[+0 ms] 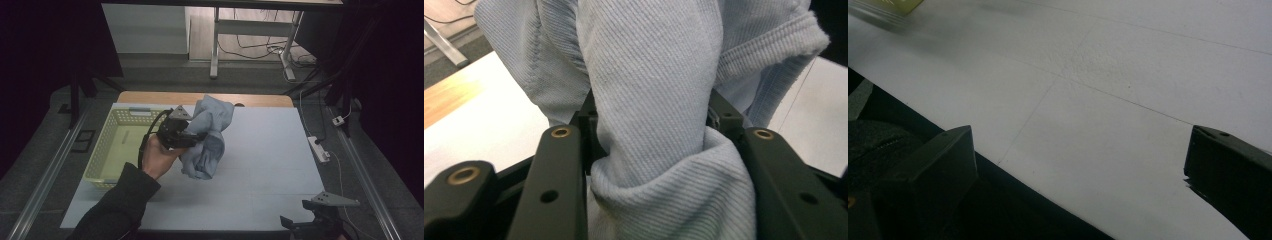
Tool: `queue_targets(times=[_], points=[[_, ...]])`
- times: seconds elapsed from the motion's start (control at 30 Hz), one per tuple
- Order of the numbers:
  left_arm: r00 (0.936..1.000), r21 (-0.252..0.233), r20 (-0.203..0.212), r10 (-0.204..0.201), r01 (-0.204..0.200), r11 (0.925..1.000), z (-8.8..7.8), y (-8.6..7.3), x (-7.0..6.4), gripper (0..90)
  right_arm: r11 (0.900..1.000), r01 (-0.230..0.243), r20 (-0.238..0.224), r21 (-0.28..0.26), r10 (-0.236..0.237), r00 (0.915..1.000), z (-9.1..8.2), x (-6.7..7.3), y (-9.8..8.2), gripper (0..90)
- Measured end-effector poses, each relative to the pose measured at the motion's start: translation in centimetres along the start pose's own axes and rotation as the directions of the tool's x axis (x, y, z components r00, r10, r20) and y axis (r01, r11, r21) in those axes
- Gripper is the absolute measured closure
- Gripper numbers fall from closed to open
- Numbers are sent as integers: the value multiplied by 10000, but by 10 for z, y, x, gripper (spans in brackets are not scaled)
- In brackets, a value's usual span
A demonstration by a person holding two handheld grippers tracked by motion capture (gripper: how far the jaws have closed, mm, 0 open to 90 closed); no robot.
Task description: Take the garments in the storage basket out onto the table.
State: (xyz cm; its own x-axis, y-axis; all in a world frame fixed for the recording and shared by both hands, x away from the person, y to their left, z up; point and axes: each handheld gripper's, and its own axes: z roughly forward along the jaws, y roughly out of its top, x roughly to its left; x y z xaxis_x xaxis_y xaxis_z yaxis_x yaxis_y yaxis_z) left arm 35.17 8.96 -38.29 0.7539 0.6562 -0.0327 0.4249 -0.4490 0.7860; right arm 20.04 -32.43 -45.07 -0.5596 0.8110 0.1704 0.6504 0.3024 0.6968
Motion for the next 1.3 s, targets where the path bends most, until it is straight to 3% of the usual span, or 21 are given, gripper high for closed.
queue_targets(times=[0.5,0.63,1.13,1.3], points=[[9994,1257,265,211,-242,9918,53,-16,-12,553,10000,7,-24,4,-7,10000,0,0,0,4],[9993,1490,381,10,-67,9888,66,-22,-14,550,10000,26,-20,9,-26,10000,0,0,0,4],[9987,2654,499,-133,-4,9641,109,-49,-16,520,10000,20,-24,3,-20,10000,0,0,0,4],[9986,2659,527,-107,-38,9640,116,-56,-18,494,10000,26,-43,8,-26,10000,0,0,0,4]])
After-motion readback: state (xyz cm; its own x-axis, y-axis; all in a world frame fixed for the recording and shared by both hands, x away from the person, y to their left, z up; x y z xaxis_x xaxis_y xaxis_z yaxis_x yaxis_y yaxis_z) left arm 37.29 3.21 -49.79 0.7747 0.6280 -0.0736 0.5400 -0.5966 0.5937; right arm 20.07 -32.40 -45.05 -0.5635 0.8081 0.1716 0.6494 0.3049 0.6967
